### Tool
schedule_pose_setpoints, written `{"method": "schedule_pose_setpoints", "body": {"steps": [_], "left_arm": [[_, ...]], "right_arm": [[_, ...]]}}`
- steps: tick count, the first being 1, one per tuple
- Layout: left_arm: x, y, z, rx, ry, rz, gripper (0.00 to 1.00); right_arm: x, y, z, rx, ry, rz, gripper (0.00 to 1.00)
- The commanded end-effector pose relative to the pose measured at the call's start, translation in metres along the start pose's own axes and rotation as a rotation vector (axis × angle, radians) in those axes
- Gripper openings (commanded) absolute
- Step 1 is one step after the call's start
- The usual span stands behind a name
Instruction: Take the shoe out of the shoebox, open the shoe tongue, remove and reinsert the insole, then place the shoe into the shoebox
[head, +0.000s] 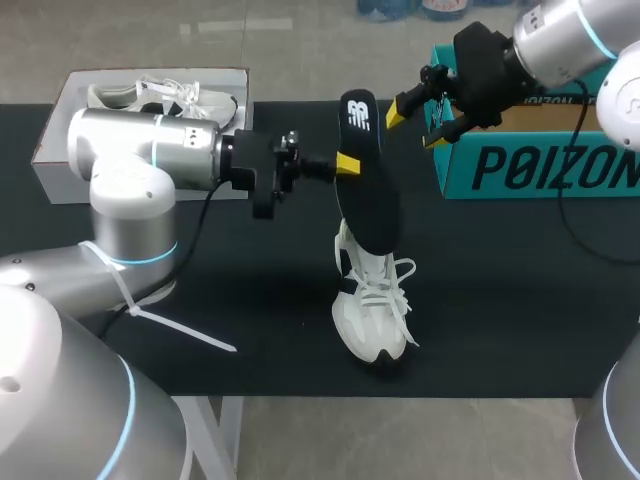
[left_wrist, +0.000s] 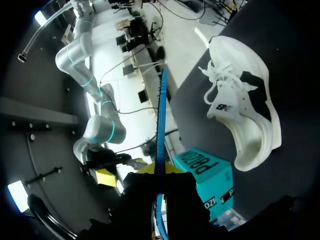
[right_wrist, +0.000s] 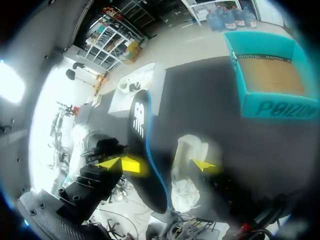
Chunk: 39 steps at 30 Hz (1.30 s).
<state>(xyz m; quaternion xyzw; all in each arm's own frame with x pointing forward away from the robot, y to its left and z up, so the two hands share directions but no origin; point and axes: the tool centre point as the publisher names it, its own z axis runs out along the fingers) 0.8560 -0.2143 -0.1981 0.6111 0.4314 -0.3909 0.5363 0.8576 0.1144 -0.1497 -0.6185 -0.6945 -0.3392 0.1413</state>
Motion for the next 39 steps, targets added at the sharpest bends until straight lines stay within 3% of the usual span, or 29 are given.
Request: {"method": "schedule_pose_setpoints", "body": {"steps": [1,15,28,39], "left_arm": [[0.001,0.002,-0.006,0.008,0.005,0.001,0.00],[0.005,0.006,-0.009,0.020,0.003,0.000,0.00],[0.010,0.012,-0.012,0.015,0.025,-0.009,0.00],[0.011,0.015,-0.012,0.004,0.040,-0.010,0.00]], "right_arm": [[0.005,-0.026,-0.034,-0.044,-0.019,-0.035,1.00],[0.032,-0.046,-0.074,-0.084,-0.134,-0.225,1.00],[0.060,-0.068,-0.085,-0.097,-0.235,-0.459,1.00],[0.080,-0.094,-0.101,-0.087,-0.240,-0.513,1.00]]}}
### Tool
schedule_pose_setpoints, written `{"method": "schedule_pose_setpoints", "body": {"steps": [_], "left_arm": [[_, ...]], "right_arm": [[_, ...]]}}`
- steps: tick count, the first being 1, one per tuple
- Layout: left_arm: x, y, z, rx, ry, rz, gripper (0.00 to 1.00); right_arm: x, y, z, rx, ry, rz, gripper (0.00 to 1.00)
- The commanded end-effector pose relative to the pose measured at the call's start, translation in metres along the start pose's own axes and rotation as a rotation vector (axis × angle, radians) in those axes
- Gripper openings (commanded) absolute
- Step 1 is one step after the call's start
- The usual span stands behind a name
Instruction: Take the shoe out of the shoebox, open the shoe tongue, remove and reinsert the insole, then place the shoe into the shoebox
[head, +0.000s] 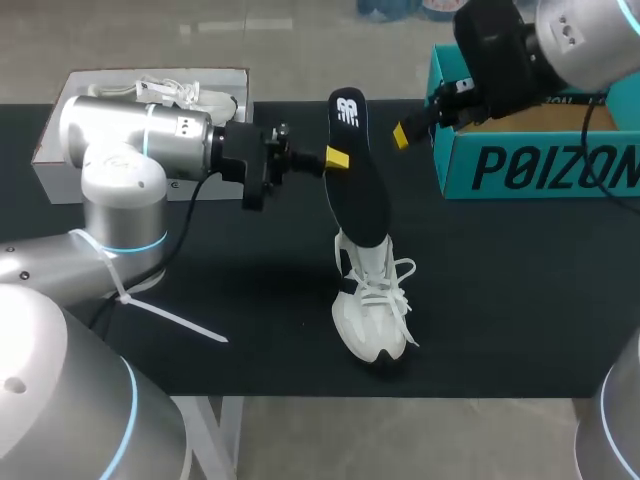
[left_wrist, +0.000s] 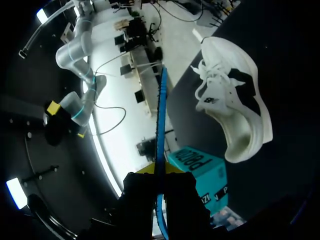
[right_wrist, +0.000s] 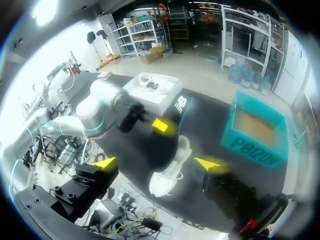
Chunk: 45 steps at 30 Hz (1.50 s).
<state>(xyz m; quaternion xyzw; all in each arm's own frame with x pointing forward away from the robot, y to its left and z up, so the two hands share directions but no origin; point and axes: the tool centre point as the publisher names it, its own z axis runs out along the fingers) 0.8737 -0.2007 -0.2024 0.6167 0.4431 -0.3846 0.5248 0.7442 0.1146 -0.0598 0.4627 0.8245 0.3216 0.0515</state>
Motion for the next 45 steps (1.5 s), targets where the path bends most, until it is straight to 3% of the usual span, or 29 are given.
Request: {"method": "schedule_pose_setpoints", "body": {"steps": [1,4,40,45], "left_arm": [[-0.0004,0.0009,0.0008,-0.003,0.006,0.002,0.00],[-0.0005,0.0009,0.0002,-0.004,0.008,0.004,0.00],[-0.0036,-0.0013,-0.0005,-0.022,0.036,-0.002,0.00],[-0.0020,-0.0004,0.0008,0.030,-0.051,-0.243,0.00]], "right_arm": [[0.0065,-0.0110,-0.0134,0.007,-0.019,-0.003,1.00],[0.0097,-0.0140,-0.0154,0.042,-0.065,0.001,1.00],[0.0097,-0.0140,-0.0154,0.042,-0.065,0.001,1.00],[0.0097,-0.0140,-0.0154,0.042,-0.065,0.001,1.00]]}}
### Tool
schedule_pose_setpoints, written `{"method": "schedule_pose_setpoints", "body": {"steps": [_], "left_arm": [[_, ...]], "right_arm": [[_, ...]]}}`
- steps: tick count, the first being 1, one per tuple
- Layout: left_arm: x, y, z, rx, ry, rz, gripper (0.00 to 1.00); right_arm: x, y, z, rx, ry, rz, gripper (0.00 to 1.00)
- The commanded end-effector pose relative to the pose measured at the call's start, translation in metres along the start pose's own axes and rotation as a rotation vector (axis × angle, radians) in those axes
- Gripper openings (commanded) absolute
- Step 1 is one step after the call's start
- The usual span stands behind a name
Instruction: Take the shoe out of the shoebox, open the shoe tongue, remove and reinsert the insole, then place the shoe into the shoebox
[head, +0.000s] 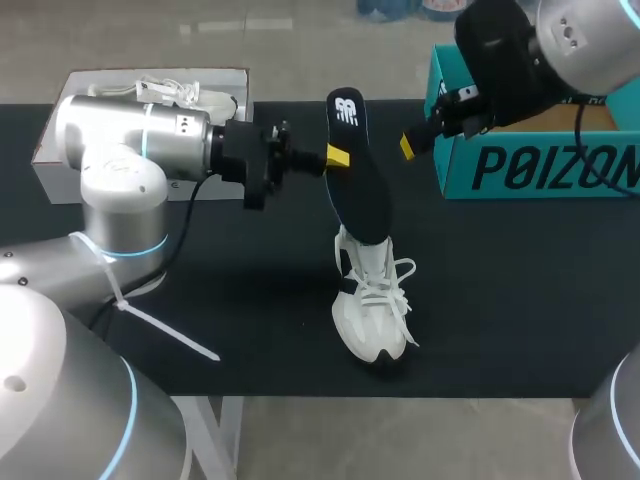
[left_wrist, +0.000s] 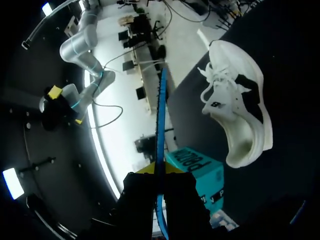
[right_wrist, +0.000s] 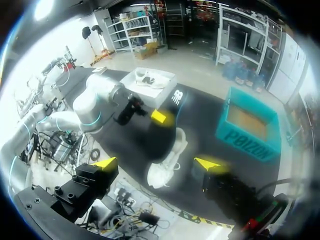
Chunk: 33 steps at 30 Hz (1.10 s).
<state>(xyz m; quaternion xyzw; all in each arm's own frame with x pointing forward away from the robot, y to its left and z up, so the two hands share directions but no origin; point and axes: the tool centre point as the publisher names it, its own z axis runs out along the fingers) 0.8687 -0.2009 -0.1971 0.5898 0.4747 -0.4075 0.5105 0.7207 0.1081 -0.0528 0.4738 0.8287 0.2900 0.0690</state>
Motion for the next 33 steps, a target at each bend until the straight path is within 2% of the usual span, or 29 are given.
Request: {"method": "schedule_pose_setpoints", "body": {"steps": [1,13,17,22,28,33], "left_arm": [[0.005,0.002,0.002,0.058,-0.054,-0.190,0.00],[-0.008,0.006,-0.006,0.159,-0.150,-0.760,0.00],[-0.010,0.006,-0.008,0.178,-0.163,-0.852,0.00],[-0.011,0.001,-0.006,0.208,-0.101,-0.922,0.00],[-0.019,-0.003,-0.003,0.254,-0.091,-0.981,0.00],[-0.020,-0.003,-0.003,0.244,-0.093,-0.975,0.00]], "right_arm": [[0.000,0.002,0.002,0.002,0.000,0.001,1.00],[0.000,0.002,0.002,0.002,0.000,0.001,1.00],[0.000,0.002,0.002,0.002,0.000,0.001,1.00],[0.000,0.002,0.002,0.002,0.000,0.001,1.00],[0.000,0.002,0.002,0.002,0.000,0.001,1.00],[0.000,0.002,0.002,0.002,0.000,0.001,1.00]]}}
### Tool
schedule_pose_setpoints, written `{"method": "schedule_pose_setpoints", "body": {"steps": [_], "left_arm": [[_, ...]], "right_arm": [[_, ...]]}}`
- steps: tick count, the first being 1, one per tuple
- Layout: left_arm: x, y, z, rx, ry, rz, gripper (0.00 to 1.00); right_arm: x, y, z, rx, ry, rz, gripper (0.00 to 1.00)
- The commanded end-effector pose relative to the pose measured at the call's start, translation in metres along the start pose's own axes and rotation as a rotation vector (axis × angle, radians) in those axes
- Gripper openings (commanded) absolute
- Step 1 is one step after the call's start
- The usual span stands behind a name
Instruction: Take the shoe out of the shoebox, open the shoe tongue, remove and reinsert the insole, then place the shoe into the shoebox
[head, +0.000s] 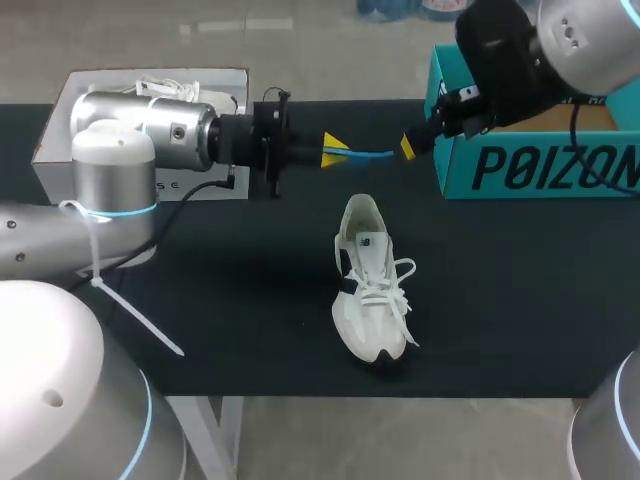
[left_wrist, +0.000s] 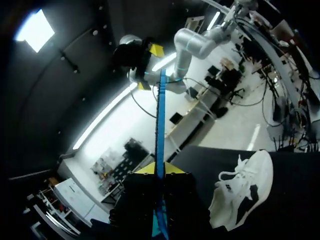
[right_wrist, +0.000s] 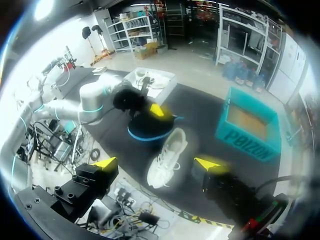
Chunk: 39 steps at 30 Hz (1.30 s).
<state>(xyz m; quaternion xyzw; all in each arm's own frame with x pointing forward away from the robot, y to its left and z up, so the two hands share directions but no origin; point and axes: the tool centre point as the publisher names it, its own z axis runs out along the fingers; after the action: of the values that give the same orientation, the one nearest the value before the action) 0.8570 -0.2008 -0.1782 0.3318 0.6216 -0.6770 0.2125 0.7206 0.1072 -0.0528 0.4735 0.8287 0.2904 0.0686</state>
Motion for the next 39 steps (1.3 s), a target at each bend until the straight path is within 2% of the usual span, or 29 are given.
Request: {"method": "schedule_pose_setpoints", "body": {"steps": [1,19,21,25,32,39], "left_arm": [[-0.003,0.003,-0.001,0.006,0.010,0.001,0.00],[-0.003,0.003,-0.001,0.006,0.010,0.001,0.00],[-0.007,0.007,-0.002,0.042,0.009,-0.143,0.00],[-0.010,0.010,-0.002,0.045,-0.007,-0.343,0.00],[-0.022,0.011,-0.003,-0.017,-0.030,-0.664,0.00],[-0.022,0.014,-0.009,0.134,-0.062,-0.939,0.00]], "right_arm": [[0.001,0.002,0.003,0.003,-0.001,0.002,1.00],[0.001,0.002,0.003,0.003,-0.001,0.002,1.00],[0.001,0.002,0.003,0.003,-0.001,0.002,1.00],[0.001,0.002,0.003,0.003,-0.001,0.002,1.00],[0.001,0.002,0.003,0.003,-0.001,0.002,1.00],[0.001,0.002,0.003,0.003,-0.001,0.002,1.00]]}}
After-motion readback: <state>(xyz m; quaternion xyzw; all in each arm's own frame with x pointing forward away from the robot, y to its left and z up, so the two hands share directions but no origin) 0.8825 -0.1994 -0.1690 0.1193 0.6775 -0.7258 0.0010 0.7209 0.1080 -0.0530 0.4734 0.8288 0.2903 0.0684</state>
